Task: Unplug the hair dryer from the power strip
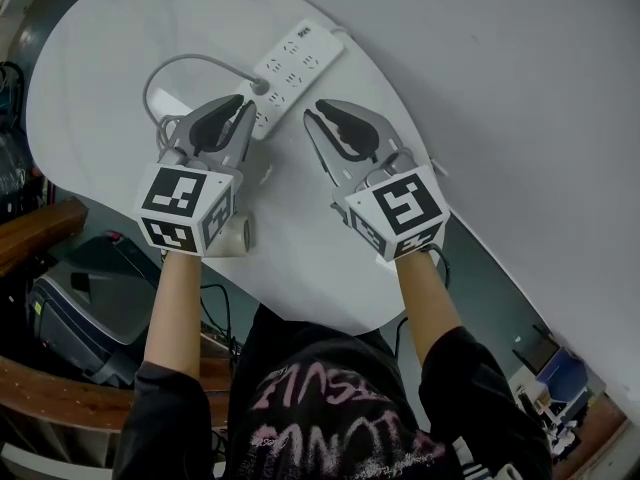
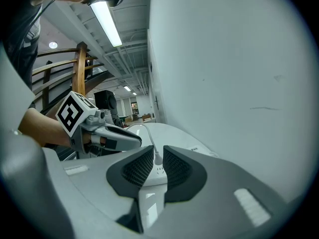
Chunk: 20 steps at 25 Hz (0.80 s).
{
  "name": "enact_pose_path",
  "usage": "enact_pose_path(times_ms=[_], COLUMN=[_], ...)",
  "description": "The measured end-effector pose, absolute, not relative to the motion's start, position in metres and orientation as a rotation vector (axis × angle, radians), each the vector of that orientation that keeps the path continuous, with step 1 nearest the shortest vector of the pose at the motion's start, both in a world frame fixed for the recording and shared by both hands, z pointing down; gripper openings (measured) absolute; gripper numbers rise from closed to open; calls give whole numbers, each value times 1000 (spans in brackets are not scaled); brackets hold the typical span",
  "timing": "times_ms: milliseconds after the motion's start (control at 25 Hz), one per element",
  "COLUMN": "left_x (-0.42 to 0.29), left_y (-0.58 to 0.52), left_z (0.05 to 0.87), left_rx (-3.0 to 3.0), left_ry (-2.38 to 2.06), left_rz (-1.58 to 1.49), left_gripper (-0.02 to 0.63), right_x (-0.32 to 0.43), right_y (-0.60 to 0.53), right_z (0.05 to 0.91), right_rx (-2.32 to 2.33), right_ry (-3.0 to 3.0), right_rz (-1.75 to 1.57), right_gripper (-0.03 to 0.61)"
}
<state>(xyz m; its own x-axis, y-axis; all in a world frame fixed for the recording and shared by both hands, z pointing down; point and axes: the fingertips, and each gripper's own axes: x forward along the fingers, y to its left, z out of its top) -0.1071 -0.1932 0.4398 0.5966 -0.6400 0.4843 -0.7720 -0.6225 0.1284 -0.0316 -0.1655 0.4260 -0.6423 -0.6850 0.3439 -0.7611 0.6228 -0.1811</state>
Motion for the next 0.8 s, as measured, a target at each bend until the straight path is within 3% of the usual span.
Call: enact_pose_path(times_ms=[320,800], left_x=[-99,-91], left_y=[-210,-232], left_z=[463,493], left_rx=[2498,2456], left_ry=[-1090,-1069], left_rz=[707,912], left_gripper=[122,133], right_x=[-33,-24], right_y=[-170,-175], right_z=[438,449], right_rx=[1181,1206], right_ry=[-2600,-2581], right_rz=[488,519], right_gripper=[66,66])
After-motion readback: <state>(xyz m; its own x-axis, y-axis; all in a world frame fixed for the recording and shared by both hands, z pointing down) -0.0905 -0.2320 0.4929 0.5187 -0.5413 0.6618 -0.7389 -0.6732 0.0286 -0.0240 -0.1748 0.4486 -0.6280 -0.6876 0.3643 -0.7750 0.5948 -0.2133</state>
